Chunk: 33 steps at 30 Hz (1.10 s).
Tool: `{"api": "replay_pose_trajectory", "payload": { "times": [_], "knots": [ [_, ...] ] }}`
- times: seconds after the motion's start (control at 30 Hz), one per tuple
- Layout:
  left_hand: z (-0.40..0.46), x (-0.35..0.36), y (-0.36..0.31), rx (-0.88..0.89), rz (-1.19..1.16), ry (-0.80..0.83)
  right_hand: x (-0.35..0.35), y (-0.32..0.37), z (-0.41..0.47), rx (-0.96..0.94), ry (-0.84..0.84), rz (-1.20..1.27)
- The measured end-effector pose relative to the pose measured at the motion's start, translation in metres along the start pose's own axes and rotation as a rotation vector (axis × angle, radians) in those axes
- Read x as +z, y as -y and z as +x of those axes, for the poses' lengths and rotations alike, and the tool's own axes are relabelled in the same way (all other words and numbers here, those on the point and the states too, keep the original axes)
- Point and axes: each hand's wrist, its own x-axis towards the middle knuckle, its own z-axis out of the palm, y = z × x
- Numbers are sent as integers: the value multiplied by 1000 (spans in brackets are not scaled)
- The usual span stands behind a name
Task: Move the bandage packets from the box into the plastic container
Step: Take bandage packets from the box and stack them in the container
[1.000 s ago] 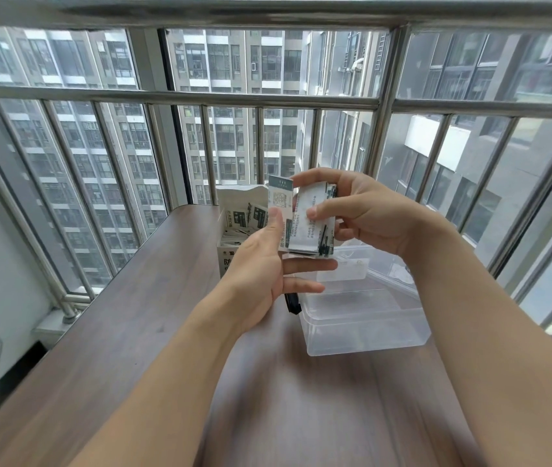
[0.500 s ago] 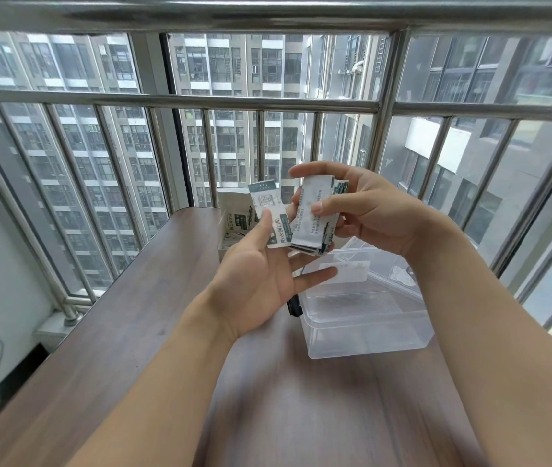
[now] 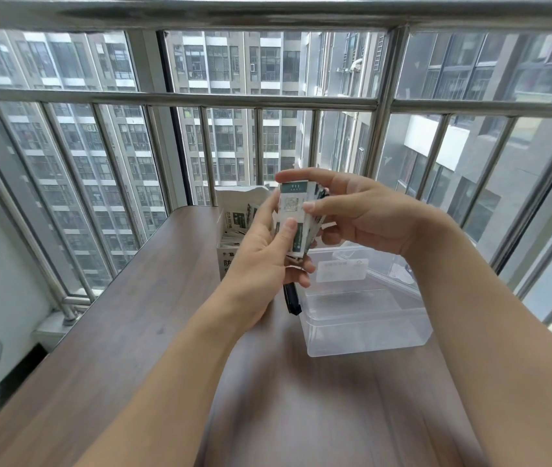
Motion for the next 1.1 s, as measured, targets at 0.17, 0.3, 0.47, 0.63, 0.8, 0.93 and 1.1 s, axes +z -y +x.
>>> {"api": "replay_pose_trajectory", "payload": {
  "times": [0.17,0.3,0.47,0.63,0.8,0.93,1.1],
  "knots": [
    [0,1,-3,-12,2,-73,19,9,10,-2,-221,-280],
    [-4,6,-9,-118,-150,-58,33,7,19,-211,-422,-506],
    [-10,-4,-23,-353,-516,107,31,8,13,-268,-262,-375],
    [-10,1,-21,-226,-58,29,29,9,13,-197,-133,-552],
    [0,-2,-1,244,607,-333,42,17,15,-126,-242,-730],
    [1,-3,7,288,692,-439,52,17,18,-156,-290,-903],
    [3,-5,13,186,544,-405,51,14,20,-123,-272,-908]
  ]
}}
